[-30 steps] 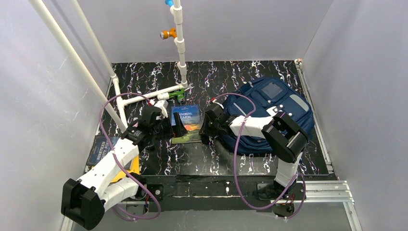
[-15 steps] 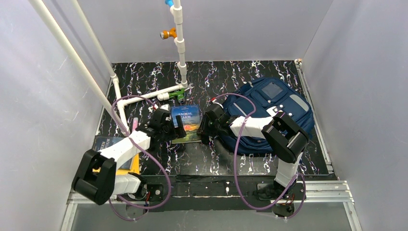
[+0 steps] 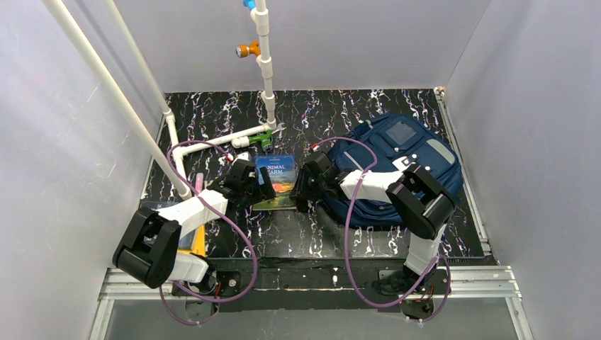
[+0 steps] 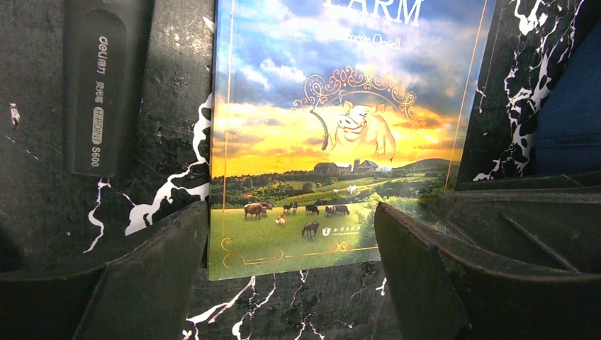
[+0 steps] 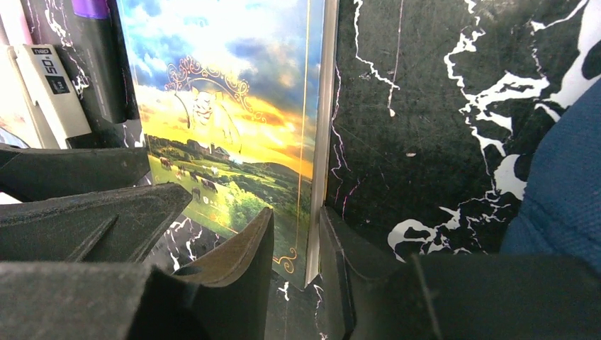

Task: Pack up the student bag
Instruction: Pick up the book from the center of the board.

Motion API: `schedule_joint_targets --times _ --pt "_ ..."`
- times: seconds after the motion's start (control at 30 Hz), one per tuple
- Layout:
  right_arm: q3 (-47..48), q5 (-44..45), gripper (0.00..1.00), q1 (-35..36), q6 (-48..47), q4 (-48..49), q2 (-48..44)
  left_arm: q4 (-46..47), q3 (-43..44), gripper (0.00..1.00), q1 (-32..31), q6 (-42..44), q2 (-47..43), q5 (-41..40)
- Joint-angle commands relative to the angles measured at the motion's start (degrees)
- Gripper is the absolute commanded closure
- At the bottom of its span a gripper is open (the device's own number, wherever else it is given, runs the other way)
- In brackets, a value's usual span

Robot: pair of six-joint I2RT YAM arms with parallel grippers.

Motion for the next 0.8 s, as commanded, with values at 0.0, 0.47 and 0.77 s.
schedule_joint_targets --times 0.0,0.47,0.77 --pt "0.3 -3.8 0.63 0.3 1.7 2.7 -3.9 0.7 -2.0 0.16 -0.8 -1.8 0.5 0.8" --pt "-3.2 -8.9 0.63 0.2 9.4 14.7 -3.6 0.5 -2.2 0.16 -1.0 -2.2 -1.4 1.7" --pt "-9.0 -10.2 0.65 -0.9 16.3 23.9 -1.8 0.4 -2.4 0.17 -1.0 -2.3 -2.5 2.2"
